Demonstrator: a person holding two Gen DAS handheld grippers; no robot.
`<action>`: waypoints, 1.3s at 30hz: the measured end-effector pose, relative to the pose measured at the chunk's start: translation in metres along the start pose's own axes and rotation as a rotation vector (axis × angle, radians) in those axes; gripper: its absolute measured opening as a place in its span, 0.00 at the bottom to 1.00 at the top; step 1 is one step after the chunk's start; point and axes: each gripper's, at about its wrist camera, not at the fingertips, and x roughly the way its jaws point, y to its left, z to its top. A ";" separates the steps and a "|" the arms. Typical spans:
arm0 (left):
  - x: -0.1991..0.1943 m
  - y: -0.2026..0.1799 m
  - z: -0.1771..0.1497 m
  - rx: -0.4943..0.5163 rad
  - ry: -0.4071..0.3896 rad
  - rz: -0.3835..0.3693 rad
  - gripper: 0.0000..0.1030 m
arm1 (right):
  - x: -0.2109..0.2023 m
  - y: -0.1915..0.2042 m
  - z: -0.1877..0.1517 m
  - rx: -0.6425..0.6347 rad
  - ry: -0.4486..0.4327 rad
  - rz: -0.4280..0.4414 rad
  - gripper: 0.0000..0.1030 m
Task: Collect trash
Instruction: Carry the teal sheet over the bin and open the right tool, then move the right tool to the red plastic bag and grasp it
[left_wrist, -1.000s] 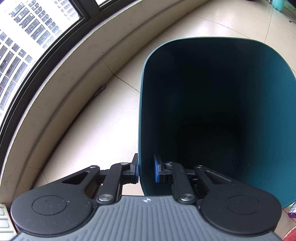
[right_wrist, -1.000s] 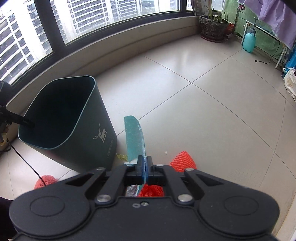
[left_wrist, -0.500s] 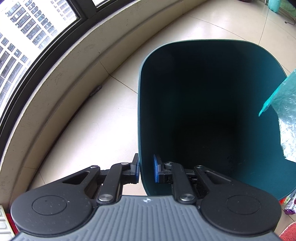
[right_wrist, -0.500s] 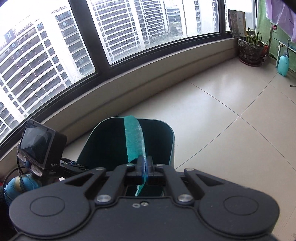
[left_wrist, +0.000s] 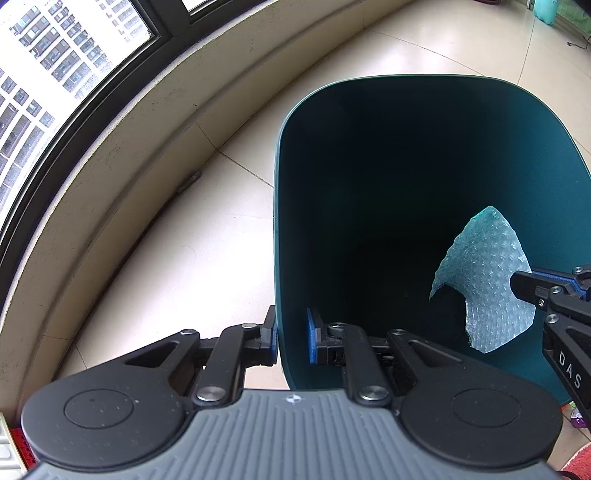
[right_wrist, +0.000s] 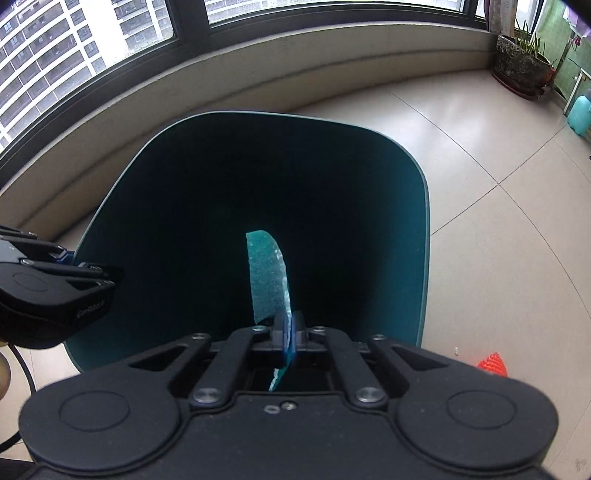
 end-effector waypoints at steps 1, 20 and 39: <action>0.002 0.004 0.002 -0.002 0.006 -0.003 0.14 | 0.002 0.000 -0.001 -0.004 0.006 -0.004 0.02; 0.016 -0.021 -0.019 0.000 0.003 -0.001 0.14 | -0.054 -0.036 -0.004 -0.010 -0.075 0.127 0.28; 0.007 -0.041 -0.028 -0.003 0.007 0.013 0.15 | -0.116 -0.186 -0.110 0.260 -0.102 -0.065 0.57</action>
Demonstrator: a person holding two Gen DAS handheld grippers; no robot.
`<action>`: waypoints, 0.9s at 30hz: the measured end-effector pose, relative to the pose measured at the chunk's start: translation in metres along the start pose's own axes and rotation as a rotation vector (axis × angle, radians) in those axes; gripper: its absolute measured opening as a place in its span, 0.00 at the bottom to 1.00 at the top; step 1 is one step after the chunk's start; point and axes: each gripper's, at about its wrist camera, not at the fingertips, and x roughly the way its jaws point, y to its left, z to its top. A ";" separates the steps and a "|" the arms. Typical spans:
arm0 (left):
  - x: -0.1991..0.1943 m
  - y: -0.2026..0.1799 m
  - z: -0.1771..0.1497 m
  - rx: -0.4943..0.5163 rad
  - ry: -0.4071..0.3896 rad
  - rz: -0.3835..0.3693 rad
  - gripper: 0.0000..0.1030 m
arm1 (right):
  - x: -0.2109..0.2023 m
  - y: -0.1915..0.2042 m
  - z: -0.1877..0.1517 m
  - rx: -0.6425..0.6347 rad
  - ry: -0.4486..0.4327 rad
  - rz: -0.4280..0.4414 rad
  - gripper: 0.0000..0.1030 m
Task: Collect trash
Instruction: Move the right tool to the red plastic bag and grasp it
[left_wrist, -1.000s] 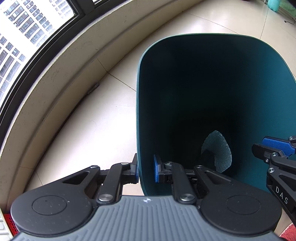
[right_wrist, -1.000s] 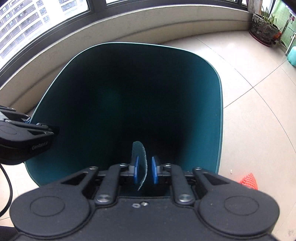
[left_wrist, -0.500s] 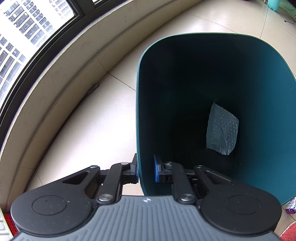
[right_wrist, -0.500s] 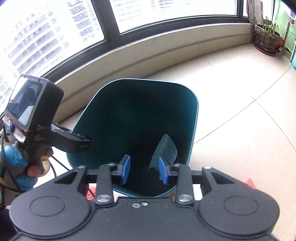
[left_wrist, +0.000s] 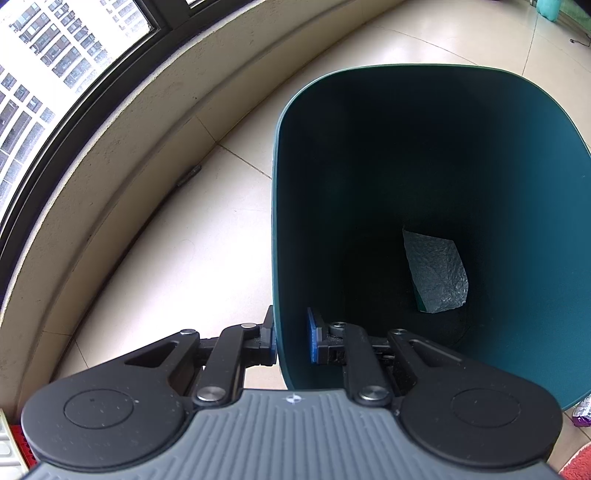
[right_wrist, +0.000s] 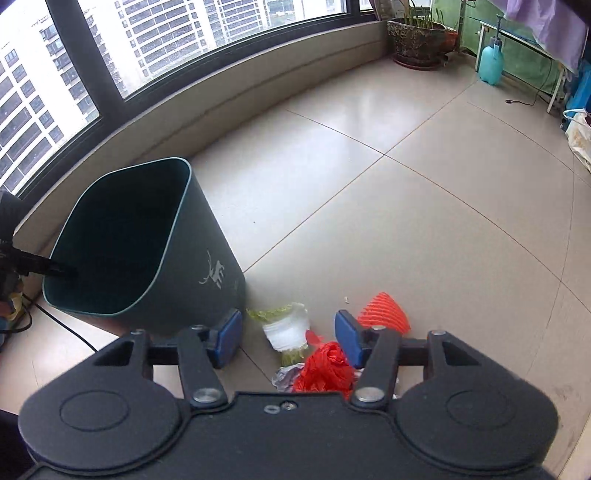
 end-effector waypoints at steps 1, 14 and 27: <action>0.000 0.000 0.000 -0.001 0.001 0.001 0.15 | 0.007 -0.007 -0.004 0.013 0.011 -0.004 0.61; 0.001 -0.004 0.001 -0.004 0.003 0.004 0.15 | 0.147 -0.037 -0.039 0.138 0.213 -0.002 0.81; 0.003 -0.002 0.000 -0.005 0.010 -0.003 0.15 | 0.232 -0.040 -0.057 0.293 0.331 -0.026 0.89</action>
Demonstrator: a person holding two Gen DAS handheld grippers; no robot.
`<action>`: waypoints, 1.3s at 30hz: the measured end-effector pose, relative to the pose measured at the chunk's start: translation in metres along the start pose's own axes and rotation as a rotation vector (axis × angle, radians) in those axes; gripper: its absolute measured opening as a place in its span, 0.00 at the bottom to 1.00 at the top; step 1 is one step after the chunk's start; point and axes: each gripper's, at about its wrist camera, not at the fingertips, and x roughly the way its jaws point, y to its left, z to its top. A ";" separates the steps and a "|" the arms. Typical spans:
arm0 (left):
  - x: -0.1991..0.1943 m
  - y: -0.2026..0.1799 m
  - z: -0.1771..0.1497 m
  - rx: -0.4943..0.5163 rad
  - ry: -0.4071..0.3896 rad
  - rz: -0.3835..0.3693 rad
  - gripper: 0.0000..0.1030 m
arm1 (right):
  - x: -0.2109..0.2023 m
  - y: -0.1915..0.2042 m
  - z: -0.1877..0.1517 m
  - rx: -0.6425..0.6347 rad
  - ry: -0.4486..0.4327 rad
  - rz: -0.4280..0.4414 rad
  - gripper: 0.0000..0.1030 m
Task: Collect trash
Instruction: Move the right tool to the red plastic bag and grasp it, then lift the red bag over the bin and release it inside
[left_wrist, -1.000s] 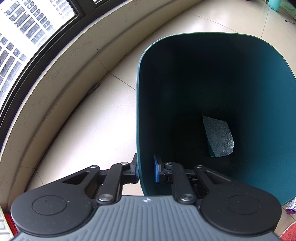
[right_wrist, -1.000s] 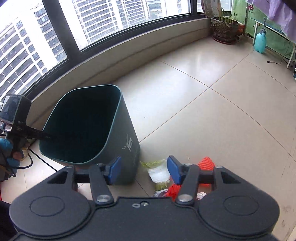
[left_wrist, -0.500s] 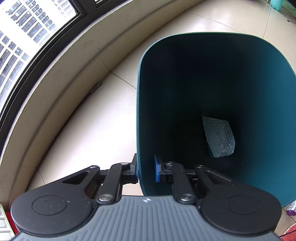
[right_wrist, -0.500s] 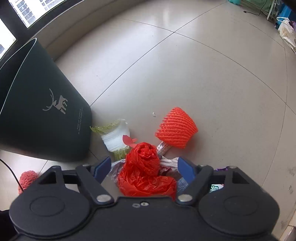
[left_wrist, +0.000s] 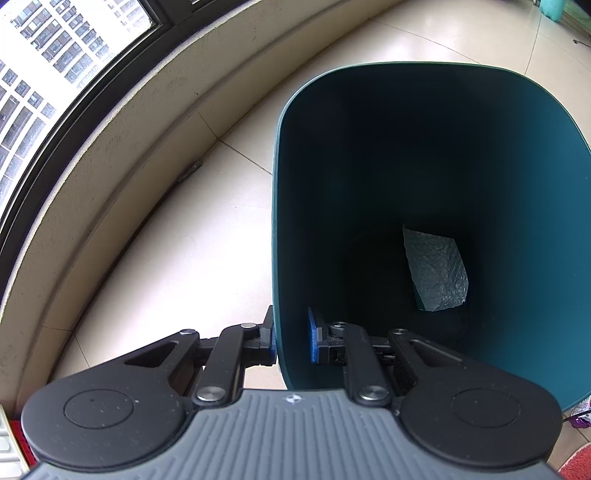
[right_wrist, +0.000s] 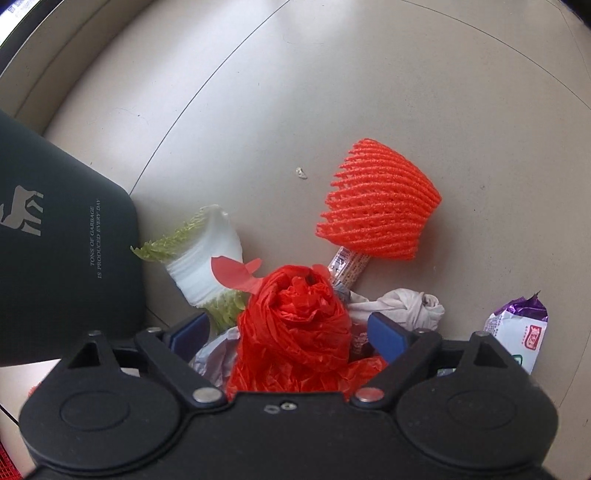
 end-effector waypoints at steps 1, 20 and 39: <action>0.000 0.000 0.000 0.002 -0.001 0.000 0.15 | 0.004 0.000 -0.001 0.006 0.010 -0.002 0.89; 0.004 0.000 -0.001 0.005 0.010 -0.008 0.15 | -0.027 0.003 -0.004 -0.053 -0.023 -0.068 0.62; 0.003 0.006 0.002 -0.025 0.024 -0.053 0.15 | -0.254 0.111 0.021 -0.298 -0.281 0.129 0.61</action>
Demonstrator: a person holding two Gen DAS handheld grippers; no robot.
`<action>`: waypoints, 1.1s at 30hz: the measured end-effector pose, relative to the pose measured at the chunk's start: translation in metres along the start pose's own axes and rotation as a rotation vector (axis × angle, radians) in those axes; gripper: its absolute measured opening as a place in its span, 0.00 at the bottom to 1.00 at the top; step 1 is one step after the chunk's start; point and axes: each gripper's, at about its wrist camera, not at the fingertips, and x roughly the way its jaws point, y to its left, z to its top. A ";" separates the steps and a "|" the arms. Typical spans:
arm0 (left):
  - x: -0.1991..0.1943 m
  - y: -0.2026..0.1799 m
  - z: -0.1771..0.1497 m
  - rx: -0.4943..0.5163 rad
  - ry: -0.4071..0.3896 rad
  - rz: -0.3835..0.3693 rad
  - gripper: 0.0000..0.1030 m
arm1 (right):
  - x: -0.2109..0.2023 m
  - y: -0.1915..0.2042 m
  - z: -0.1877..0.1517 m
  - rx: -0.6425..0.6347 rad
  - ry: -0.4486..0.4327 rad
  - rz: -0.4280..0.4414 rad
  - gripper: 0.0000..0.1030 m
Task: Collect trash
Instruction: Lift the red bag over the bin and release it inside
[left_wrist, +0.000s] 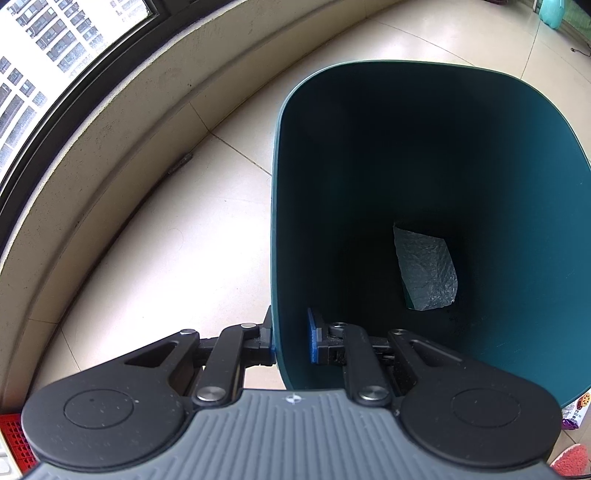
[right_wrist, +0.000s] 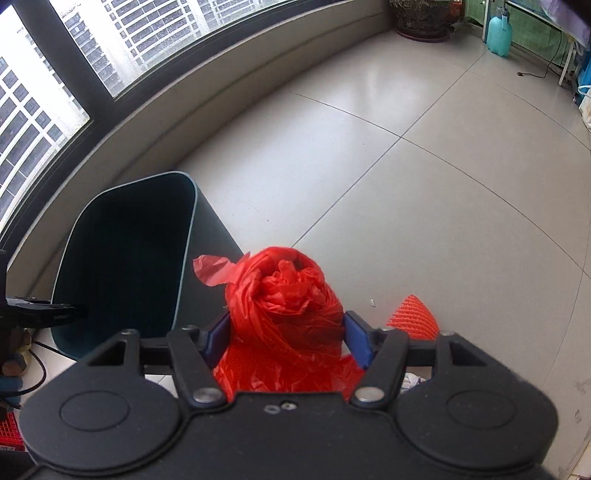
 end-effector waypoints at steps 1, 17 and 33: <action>0.000 0.000 0.000 -0.004 0.001 -0.006 0.15 | -0.008 0.008 0.007 -0.013 -0.017 0.013 0.61; -0.001 -0.001 0.000 -0.013 -0.004 -0.037 0.14 | 0.027 0.124 0.073 -0.092 -0.080 0.190 0.61; -0.005 -0.028 0.007 -0.008 -0.006 -0.068 0.14 | 0.151 0.126 0.030 -0.079 0.123 0.089 0.61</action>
